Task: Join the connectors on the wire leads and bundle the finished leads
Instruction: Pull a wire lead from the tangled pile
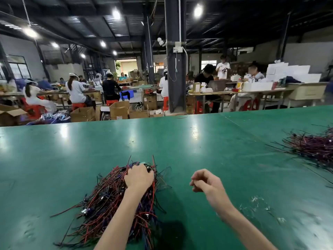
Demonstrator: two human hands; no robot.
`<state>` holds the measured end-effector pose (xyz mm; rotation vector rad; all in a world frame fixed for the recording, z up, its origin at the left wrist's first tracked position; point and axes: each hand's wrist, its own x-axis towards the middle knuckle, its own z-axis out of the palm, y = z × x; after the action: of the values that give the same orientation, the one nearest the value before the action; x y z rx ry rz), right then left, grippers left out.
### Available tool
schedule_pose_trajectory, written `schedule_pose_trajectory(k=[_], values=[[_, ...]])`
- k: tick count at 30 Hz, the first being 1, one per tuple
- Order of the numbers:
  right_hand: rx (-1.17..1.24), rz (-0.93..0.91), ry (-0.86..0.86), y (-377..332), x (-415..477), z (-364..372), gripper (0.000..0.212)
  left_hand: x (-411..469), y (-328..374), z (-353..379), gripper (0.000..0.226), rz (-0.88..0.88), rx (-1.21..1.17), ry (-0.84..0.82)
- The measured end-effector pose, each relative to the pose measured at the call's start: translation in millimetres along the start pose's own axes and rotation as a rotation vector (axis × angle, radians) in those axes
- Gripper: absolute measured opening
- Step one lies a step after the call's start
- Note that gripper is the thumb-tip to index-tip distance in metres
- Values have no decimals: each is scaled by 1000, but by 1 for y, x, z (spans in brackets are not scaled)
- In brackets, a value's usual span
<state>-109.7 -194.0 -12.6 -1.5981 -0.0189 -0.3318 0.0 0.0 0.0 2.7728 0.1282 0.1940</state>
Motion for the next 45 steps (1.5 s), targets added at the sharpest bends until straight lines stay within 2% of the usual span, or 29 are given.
schedule_pose_trajectory(k=[2, 4, 11, 17, 21, 26, 28, 29, 32, 34, 39, 45], values=[[-178, -16, -1, 14, 7, 8, 26, 0, 2, 9, 49, -40, 157, 10], [-278, -5, -23, 31, 8, 20, 25, -1, 1, 19, 51, -42, 187, 74], [-388, 1, -110, 65, 2, 44, 20, -2, -5, 27, 36, -29, 196, 156], [-335, -13, -67, 69, 2, 35, 26, 6, -21, 19, 26, -86, 144, 157], [-323, -11, -63, 71, 7, 39, 24, 4, -21, 8, 29, -32, -4, 227], [-210, 70, 9, 75, 11, 36, 20, 8, -17, -23, 36, 16, -375, 277], [-181, 95, 21, 77, 13, 34, 20, 15, -16, -37, 37, 64, -457, 208], [-185, 97, 22, 78, 15, 34, 20, 18, -15, -42, 38, 84, -416, 137], [-233, 109, 1, 79, 21, 34, 24, 20, -16, -46, 38, 110, -34, -150], [-263, 130, -2, 80, 27, 33, 25, 15, -18, -41, 28, 128, 137, -239], [-212, 173, 70, 83, 37, 30, 25, 4, -27, -30, 8, 108, 25, -80], [-158, 180, 67, 86, 37, 28, 23, 6, -31, -34, 15, 153, -258, 268]])
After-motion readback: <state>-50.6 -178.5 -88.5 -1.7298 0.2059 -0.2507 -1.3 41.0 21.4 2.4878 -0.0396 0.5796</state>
